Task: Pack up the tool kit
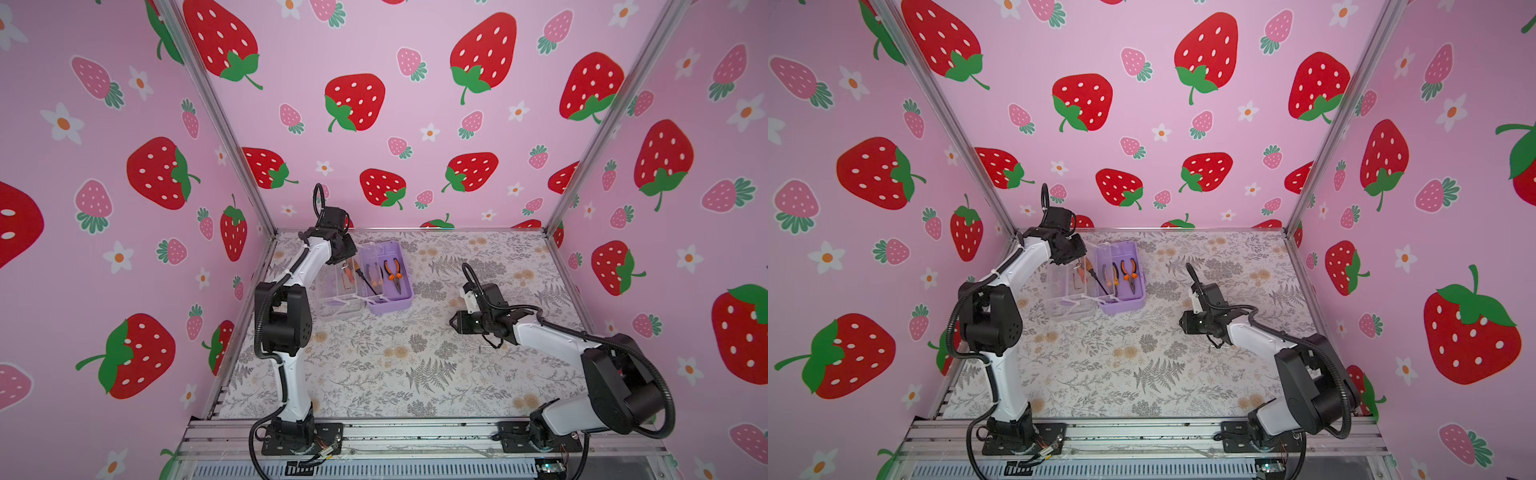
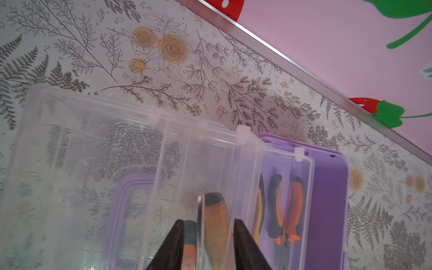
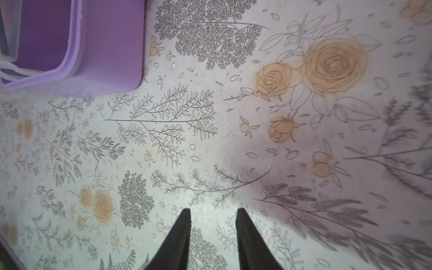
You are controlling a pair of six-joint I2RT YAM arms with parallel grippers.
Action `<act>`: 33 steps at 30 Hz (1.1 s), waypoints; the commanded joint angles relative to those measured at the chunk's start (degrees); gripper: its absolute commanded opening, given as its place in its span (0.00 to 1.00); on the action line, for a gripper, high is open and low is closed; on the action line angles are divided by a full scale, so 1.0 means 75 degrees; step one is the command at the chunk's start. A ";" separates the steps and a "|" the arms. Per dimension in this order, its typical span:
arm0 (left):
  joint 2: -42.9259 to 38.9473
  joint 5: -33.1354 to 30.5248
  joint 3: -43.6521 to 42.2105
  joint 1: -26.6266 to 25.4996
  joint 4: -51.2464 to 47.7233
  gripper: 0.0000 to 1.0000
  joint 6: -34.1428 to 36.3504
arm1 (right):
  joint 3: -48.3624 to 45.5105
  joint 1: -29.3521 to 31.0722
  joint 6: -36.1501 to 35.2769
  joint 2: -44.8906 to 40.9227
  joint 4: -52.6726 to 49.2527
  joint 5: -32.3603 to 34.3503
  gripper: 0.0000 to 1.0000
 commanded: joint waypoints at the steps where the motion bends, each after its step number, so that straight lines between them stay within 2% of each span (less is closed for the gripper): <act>1: -0.0592 -0.0022 0.0028 -0.0380 0.0120 0.39 0.0050 | -0.0231 -0.0044 0.0131 -0.0519 -0.0836 0.1330 0.41; 11: -0.2832 -0.1524 -0.1789 -0.2224 0.0937 0.41 0.0223 | -0.1480 -0.0044 0.1312 -0.2129 -0.2132 0.3740 0.51; 14: -0.3036 -0.1518 -0.2104 -0.2690 0.1006 0.41 0.0202 | -0.1603 -0.0087 0.1449 -0.2476 -0.2274 0.4482 0.51; 17: -0.3033 -0.1287 -0.2344 -0.3021 0.1022 0.41 0.0171 | -0.1550 -0.0295 0.1426 -0.2361 -0.2367 0.4943 0.51; 30: -0.2978 -0.0852 -0.3451 -0.3674 0.1044 0.41 0.0042 | -0.1100 -0.1570 0.0548 -0.1497 -0.1843 0.4297 0.50; 33: -0.2920 -0.0845 -0.3529 -0.3751 0.1048 0.41 0.0040 | -0.1029 -0.1603 0.0484 -0.1630 -0.1991 0.3841 0.49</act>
